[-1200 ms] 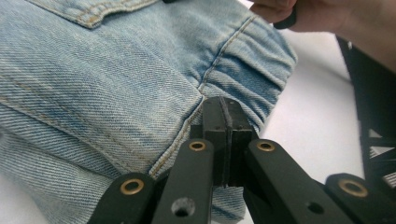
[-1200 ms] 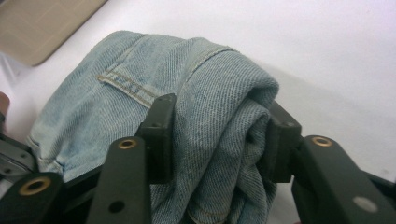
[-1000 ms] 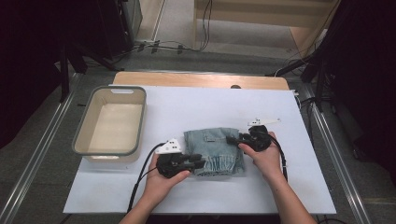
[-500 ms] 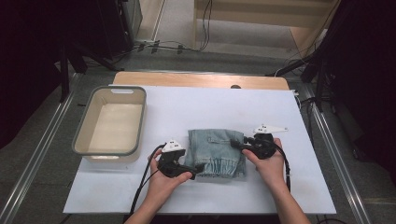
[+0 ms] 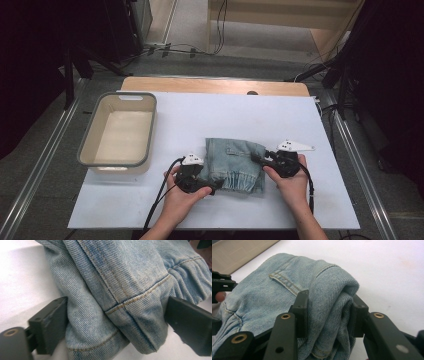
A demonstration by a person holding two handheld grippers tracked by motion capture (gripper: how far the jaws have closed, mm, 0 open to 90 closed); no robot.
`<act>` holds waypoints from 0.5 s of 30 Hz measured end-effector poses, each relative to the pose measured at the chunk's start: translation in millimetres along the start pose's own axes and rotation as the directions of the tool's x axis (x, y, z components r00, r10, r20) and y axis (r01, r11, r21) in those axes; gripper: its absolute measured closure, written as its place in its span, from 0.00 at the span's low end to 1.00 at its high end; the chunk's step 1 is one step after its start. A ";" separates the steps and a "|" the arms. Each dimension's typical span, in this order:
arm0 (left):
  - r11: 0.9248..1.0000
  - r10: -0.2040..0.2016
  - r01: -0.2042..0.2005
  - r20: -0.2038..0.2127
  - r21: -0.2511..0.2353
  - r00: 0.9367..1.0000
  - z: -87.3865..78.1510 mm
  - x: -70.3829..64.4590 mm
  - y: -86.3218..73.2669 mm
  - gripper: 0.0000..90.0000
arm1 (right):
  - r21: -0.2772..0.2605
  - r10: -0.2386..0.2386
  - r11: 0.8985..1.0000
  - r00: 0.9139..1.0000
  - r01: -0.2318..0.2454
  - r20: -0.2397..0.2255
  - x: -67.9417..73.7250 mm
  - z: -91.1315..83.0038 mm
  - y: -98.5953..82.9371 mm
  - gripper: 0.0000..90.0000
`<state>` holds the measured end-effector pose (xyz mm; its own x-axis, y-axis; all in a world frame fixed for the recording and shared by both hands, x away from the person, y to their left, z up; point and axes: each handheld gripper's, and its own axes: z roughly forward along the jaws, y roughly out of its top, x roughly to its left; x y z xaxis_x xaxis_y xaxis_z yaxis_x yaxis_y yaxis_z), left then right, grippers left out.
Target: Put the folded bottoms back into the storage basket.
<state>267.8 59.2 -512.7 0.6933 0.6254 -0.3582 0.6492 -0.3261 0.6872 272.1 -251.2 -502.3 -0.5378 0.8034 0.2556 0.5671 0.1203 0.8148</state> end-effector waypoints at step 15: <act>1.000 0.003 -0.003 -0.003 -0.021 1.000 0.3 -7.1 -4.8 0.35 | -0.020 -0.004 1.000 1.000 0.004 0.010 7.0 -3.5 -3.2 0.66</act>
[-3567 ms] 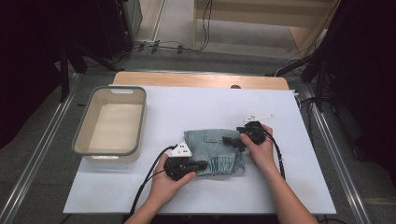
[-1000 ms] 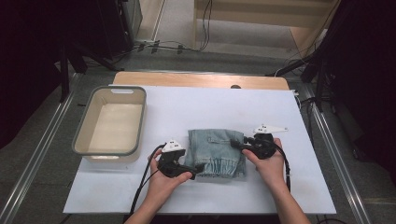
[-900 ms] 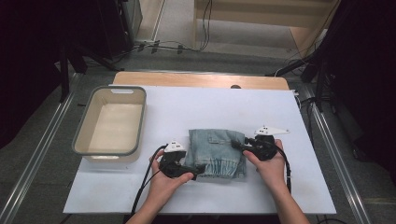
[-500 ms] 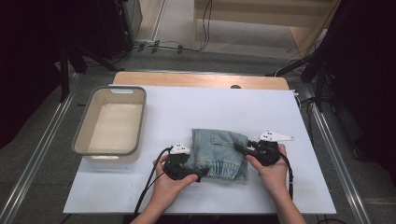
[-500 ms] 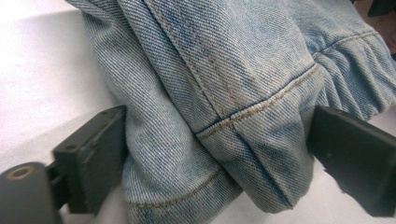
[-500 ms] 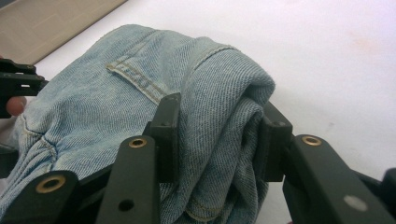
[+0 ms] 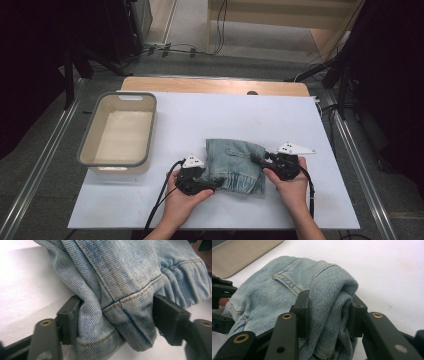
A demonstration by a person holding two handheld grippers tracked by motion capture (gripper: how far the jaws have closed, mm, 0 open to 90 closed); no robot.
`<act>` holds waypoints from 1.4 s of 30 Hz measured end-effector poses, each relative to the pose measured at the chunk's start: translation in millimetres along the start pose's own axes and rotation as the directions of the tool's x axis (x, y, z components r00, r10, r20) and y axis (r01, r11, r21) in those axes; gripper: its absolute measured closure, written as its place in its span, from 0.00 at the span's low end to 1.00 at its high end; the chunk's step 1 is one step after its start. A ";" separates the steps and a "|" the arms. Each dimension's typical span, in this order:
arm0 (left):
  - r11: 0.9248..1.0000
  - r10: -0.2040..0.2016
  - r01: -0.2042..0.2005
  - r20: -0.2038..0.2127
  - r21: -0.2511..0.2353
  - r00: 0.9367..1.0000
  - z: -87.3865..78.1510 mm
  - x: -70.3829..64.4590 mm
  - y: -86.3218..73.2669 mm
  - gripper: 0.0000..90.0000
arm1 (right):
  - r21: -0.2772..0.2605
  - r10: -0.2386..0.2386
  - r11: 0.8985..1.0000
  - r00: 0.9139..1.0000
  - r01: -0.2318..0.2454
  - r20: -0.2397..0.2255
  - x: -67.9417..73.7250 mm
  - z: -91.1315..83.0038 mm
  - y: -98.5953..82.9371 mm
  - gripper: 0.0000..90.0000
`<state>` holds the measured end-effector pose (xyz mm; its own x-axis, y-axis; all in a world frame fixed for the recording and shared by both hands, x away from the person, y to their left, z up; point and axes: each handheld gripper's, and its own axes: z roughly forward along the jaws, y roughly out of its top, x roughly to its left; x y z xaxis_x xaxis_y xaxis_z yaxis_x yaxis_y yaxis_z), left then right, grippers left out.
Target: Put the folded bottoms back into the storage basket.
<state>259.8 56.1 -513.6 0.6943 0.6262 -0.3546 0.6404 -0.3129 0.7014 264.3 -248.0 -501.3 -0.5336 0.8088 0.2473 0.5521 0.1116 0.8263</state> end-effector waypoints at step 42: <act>0.970 0.115 -0.110 0.011 -0.219 0.993 -45.1 0.7 18.8 0.58 | -0.116 -0.060 0.992 0.998 0.058 -0.015 19.0 -13.0 47.1 0.67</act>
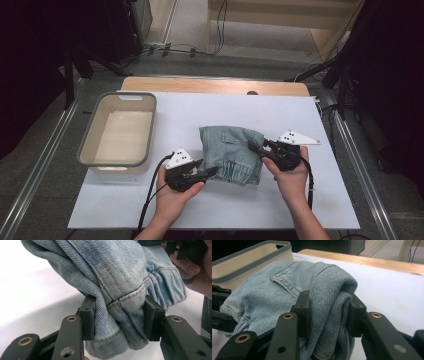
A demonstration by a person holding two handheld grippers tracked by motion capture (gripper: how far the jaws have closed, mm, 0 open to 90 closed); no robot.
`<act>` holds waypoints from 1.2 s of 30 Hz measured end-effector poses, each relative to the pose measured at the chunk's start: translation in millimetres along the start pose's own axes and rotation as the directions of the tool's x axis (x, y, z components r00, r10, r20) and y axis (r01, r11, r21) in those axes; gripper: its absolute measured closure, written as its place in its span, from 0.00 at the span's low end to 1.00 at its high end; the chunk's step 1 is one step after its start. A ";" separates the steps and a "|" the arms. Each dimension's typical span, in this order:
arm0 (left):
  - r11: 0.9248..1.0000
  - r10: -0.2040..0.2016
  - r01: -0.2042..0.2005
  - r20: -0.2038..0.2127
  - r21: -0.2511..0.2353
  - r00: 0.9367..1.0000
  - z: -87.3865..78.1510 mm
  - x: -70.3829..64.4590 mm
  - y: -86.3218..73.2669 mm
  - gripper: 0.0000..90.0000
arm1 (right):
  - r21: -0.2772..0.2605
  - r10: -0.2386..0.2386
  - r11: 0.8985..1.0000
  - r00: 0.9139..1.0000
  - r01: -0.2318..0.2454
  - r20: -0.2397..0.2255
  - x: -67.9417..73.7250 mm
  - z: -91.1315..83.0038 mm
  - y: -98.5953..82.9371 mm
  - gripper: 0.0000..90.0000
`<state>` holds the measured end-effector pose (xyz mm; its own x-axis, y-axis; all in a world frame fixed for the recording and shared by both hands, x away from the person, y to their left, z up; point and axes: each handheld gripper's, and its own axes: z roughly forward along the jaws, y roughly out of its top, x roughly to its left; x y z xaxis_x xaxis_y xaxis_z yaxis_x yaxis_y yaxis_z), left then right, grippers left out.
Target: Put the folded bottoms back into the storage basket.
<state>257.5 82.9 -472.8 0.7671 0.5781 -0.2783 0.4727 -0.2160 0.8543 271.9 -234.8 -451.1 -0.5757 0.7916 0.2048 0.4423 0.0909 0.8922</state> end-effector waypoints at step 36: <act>0.986 0.021 -0.038 -0.108 -0.163 0.994 -62.0 29.6 32.6 0.59 | -0.094 -0.076 0.993 0.996 0.071 -0.050 38.2 36.6 68.2 0.66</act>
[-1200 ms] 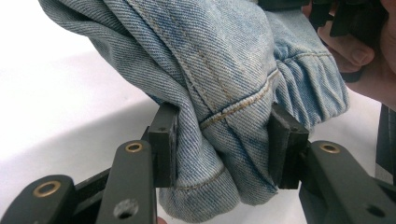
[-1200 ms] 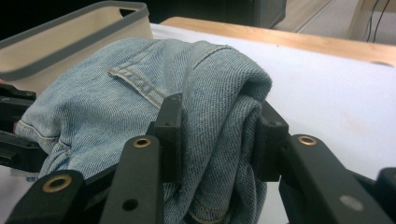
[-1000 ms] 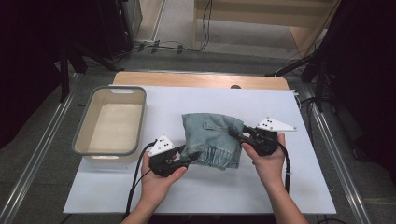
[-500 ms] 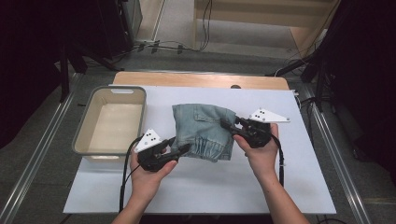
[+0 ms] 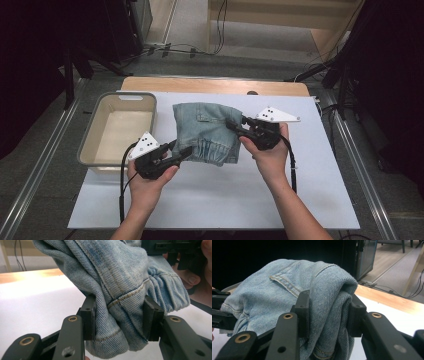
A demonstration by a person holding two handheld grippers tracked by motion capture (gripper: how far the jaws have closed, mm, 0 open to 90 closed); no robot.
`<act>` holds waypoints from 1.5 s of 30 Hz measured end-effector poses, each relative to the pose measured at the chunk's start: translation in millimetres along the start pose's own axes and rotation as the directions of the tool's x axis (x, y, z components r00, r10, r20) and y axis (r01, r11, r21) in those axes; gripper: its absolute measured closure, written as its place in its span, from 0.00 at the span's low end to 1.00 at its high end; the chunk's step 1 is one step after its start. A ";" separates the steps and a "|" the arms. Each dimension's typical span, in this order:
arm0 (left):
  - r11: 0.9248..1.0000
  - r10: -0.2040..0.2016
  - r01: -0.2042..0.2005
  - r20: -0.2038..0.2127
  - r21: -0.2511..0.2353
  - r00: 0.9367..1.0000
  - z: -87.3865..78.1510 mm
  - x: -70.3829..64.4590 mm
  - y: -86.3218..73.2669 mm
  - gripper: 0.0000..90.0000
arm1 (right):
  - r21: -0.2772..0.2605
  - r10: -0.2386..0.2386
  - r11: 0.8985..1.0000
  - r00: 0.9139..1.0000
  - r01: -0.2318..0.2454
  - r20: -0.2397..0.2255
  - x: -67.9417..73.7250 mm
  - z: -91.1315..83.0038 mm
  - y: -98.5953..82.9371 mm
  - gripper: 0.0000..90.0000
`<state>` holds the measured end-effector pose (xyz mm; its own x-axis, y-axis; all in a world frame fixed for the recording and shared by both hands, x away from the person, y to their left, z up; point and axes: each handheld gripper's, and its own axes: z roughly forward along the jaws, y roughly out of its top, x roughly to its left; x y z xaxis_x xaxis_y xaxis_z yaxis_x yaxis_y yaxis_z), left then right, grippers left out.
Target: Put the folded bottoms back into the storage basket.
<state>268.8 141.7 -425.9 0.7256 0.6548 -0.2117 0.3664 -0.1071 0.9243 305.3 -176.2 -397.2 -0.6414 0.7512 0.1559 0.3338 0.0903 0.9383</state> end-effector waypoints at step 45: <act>0.995 -0.033 0.023 -0.105 -0.094 0.994 -49.7 48.9 16.5 0.60 | -0.038 -0.063 0.997 0.995 0.060 -0.078 33.6 65.4 45.0 0.67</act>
<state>281.3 209.1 -405.3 0.6482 0.7326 -0.2076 0.3265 -0.0211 0.9450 343.9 -104.2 -370.0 -0.7131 0.6907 0.1202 0.2680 0.1102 0.9571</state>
